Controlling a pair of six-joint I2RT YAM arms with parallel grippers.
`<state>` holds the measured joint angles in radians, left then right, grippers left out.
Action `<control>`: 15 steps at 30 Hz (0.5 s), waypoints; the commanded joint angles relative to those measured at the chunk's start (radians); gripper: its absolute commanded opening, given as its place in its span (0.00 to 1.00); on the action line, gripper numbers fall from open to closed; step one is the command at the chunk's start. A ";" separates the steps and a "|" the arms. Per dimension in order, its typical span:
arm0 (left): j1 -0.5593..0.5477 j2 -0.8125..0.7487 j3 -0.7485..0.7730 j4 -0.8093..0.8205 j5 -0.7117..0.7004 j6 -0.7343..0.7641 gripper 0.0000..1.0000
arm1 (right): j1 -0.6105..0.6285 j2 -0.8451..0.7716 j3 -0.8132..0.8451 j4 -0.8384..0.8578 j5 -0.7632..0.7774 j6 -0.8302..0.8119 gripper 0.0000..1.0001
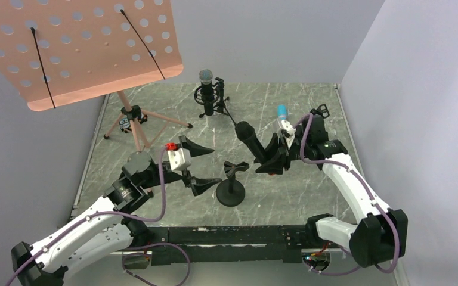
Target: Attach the microphones to the stand
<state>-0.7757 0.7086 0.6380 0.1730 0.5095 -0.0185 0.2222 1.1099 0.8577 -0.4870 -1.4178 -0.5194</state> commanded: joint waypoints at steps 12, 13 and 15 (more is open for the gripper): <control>0.002 0.224 -0.030 0.111 0.104 0.286 0.99 | -0.048 0.265 0.161 -1.009 -0.043 -1.332 0.00; 0.001 0.235 -0.028 0.113 0.097 0.286 0.99 | -0.047 0.260 0.157 -1.007 -0.051 -1.329 0.00; 0.001 0.254 -0.033 0.128 0.092 0.281 0.99 | -0.048 0.255 0.158 -1.011 -0.062 -1.328 0.00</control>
<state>-0.7757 0.9421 0.5930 0.2111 0.5644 0.2321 0.1772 1.4059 1.0077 -1.3884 -1.3991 -1.6596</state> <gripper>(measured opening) 0.994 0.427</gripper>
